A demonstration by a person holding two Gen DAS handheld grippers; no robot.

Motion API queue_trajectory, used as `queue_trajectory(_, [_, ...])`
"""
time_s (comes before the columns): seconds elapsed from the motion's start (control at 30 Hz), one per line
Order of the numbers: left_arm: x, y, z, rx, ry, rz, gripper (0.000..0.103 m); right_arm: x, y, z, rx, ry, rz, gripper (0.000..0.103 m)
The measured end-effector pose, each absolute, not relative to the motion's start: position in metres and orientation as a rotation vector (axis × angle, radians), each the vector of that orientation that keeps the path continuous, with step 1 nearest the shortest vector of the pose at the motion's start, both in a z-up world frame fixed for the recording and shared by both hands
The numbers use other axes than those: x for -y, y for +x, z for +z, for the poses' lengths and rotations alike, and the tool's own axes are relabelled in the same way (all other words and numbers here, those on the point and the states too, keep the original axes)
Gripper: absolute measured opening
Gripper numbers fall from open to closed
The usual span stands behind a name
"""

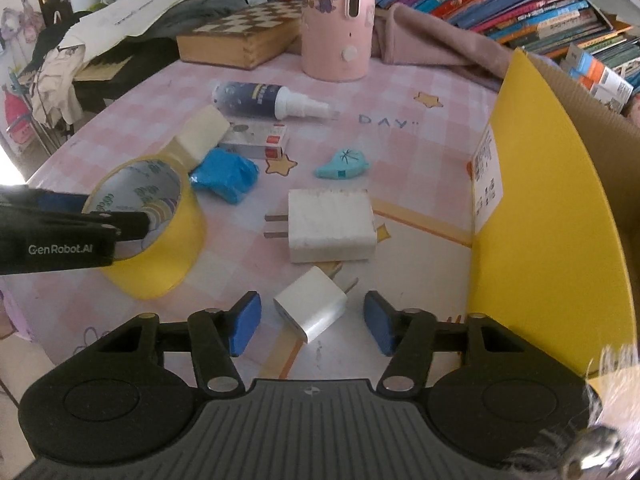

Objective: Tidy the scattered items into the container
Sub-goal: 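Lower the left tool into the yellow tape roll while the right tool approaches the white charger, then close the left tool on the tape rim while the right tool grasps the small white charger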

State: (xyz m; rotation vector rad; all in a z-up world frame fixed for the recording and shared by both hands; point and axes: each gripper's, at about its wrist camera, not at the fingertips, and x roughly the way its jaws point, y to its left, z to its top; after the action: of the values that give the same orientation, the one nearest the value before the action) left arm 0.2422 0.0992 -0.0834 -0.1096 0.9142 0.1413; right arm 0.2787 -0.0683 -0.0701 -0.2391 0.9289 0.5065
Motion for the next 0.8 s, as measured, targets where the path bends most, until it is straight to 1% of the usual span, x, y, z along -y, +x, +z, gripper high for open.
queue_trajectory(0.03, [-0.1, 0.242, -0.083, -0.914, -0.118, 0.143, 0.034, 0.068, 0.279, -0.07, -0.924, -0.24, 0.511, 0.042])
queue_trajectory(0.07, [-0.1, 0.241, -0.083, -0.912, -0.122, 0.142, 0.028, 0.068, 0.279, -0.069, -0.92, -0.241, 0.518, 0.036])
queue_trajectory(0.1, [-0.1, 0.241, -0.082, -0.912, -0.133, 0.135, 0.017, 0.068, 0.28, -0.068, -0.92, -0.24, 0.524, 0.036])
queue_trajectory(0.2, [-0.103, 0.239, -0.078, -0.898, -0.168, 0.145, 0.009, 0.068, 0.28, -0.068, -0.921, -0.238, 0.545, 0.036])
queue_trajectory(0.53, [-0.114, 0.229, -0.065, -0.854, -0.261, 0.195, 0.009, 0.067, 0.282, -0.058, -0.893, -0.236, 0.598, 0.036])
queue_trajectory(0.8, [-0.121, 0.213, -0.048, -0.792, -0.313, 0.218, 0.009, 0.066, 0.274, -0.045, -0.833, -0.255, 0.625, 0.036])
